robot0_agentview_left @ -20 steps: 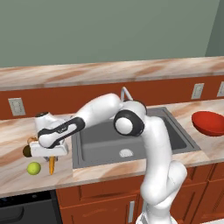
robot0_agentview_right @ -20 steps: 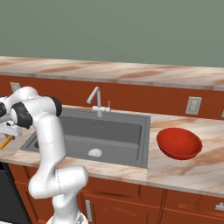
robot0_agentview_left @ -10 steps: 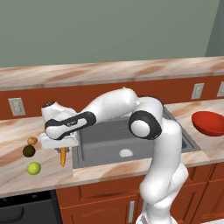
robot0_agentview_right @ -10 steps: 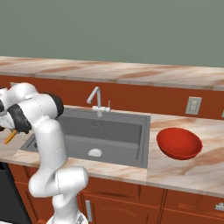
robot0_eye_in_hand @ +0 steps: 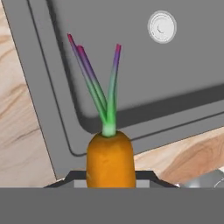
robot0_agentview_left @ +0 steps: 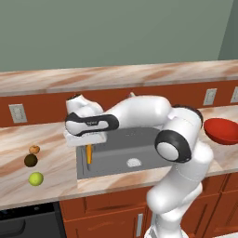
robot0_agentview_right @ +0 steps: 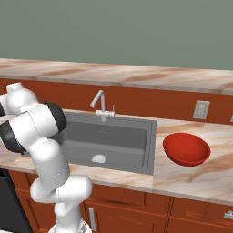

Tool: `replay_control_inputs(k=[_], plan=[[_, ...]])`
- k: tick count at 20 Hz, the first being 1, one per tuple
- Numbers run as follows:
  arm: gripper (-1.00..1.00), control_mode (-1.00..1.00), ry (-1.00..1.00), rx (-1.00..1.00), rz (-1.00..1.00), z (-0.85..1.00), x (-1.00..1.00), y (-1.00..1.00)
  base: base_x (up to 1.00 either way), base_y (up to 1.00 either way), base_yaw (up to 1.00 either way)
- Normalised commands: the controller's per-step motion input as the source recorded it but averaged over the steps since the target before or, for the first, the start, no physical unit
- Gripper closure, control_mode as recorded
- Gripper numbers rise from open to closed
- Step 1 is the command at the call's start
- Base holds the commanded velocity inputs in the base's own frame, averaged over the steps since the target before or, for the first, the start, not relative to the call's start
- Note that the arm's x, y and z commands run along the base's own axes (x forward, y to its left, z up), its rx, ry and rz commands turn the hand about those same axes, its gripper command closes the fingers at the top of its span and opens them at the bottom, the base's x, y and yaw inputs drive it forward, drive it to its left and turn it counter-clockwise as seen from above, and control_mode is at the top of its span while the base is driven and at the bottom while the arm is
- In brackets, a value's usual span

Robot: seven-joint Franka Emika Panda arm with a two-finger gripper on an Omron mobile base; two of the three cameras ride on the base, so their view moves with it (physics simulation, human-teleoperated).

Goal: There is a mixed pile of frozen fruits and vegetables on the counter. Locate all the frozen vegetables and place the items in a bowl on the counter. Take all the frozen fruits and defrost them in a running sink.

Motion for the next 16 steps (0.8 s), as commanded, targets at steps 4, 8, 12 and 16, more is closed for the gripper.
replay_control_inputs(k=[4,8,12,16], plan=[[1.0,-1.0,0.06,-0.03,-0.05,0.2,0.0,-1.0,0.0,0.0,0.0],[1.0,-1.0,0.02,0.0,-0.1,0.25,-0.11,-1.0,0.0,0.0,0.0],[1.0,-1.0,0.01,-0.02,-0.04,0.08,-0.04,-0.9,0.0,0.0,0.0],[1.0,-1.0,0.01,0.0,0.0,-0.01,0.0,-0.91,0.0,0.0,0.0]])
